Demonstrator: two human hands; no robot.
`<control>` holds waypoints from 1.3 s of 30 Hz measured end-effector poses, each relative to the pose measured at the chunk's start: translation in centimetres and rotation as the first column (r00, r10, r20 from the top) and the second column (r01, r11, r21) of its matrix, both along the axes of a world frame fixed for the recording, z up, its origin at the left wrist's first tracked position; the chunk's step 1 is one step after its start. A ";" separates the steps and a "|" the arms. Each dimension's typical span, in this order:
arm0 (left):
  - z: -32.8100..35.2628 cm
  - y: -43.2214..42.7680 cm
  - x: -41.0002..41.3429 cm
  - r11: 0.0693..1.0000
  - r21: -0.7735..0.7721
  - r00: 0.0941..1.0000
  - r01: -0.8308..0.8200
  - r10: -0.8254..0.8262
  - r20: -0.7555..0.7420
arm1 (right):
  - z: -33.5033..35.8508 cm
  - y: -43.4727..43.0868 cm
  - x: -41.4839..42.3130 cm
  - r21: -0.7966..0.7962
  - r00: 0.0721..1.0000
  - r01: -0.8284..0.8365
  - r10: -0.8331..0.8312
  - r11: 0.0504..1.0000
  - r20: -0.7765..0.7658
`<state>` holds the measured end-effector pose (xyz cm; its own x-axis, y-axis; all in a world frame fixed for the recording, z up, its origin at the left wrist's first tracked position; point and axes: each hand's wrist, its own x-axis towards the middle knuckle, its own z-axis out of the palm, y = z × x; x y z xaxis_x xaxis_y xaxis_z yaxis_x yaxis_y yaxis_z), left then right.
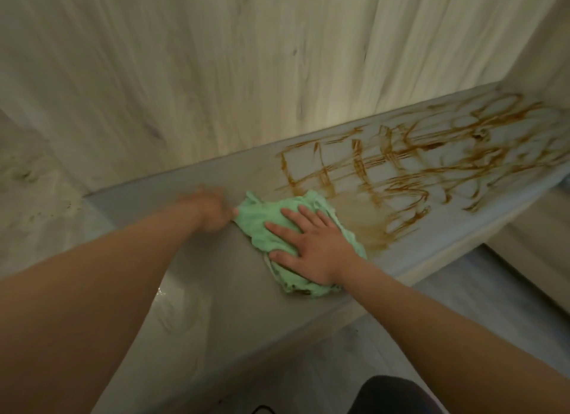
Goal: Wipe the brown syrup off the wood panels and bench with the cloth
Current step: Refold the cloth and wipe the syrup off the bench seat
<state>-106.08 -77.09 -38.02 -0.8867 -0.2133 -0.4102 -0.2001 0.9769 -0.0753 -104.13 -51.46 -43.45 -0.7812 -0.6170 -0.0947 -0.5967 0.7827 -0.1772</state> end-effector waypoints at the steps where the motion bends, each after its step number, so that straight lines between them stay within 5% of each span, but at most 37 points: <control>1: -0.3 -0.3 -0.4 1.000 0.000 1.000 0.003 -0.003 0.023 | 0.1 0.8 -1.1 0.005 1.000 0.006 -0.006 1.000 -0.002; 10: -2.5 -0.5 -2.1 0.999 -0.038 0.991 0.034 -0.029 0.134 | 0.1 -1.9 -12.1 0.053 0.860 0.505 -0.508 0.861 0.057; 15: -2.4 -0.6 -2.9 0.999 -0.026 0.986 0.031 -0.027 0.166 | 0.1 -7.7 -14.6 -0.004 0.982 0.188 -0.188 0.982 0.002; 18: -2.2 -0.3 -3.1 0.999 -0.014 0.984 0.030 -0.027 0.179 | 0.0 -6.0 -19.1 0.032 0.980 0.197 -0.196 0.980 -0.027; 22: -2.6 0.2 -3.3 1.000 -0.001 0.983 0.017 -0.016 0.182 | 0.1 -2.5 -26.1 0.041 0.821 0.571 -0.569 0.820 -0.047; 25: -2.6 0.5 -3.6 1.000 0.011 0.986 0.009 -0.010 0.166 | 0.4 -3.9 -27.6 0.018 0.725 0.689 -0.689 0.725 -0.003; 29: -2.5 0.3 -3.4 1.000 0.022 0.984 0.001 -0.005 0.180 | -0.2 -8.6 -24.7 0.051 0.827 0.562 -0.563 0.826 0.005; 35: -2.7 -0.2 -3.1 1.000 0.009 0.991 0.011 -0.012 0.133 | -0.6 -7.9 -13.7 0.003 1.000 0.015 -0.015 1.000 -0.014; 37: -2.9 -0.5 -3.0 1.000 0.002 0.992 0.003 -0.003 0.127 | -0.4 -3.6 -12.5 0.011 0.999 -0.006 0.006 1.000 -0.032; 39: -3.0 -0.5 -3.0 1.000 -0.014 0.994 0.002 0.000 0.109 | -0.2 2.1 -13.5 0.043 0.988 0.154 -0.153 0.987 -0.029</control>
<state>-109.09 -77.58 -40.98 -0.8370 -0.2188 -0.5015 -0.1889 0.9758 -0.1105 -117.66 -49.34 -43.67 -0.8689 -0.4851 -0.0979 -0.4727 0.8721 -0.1260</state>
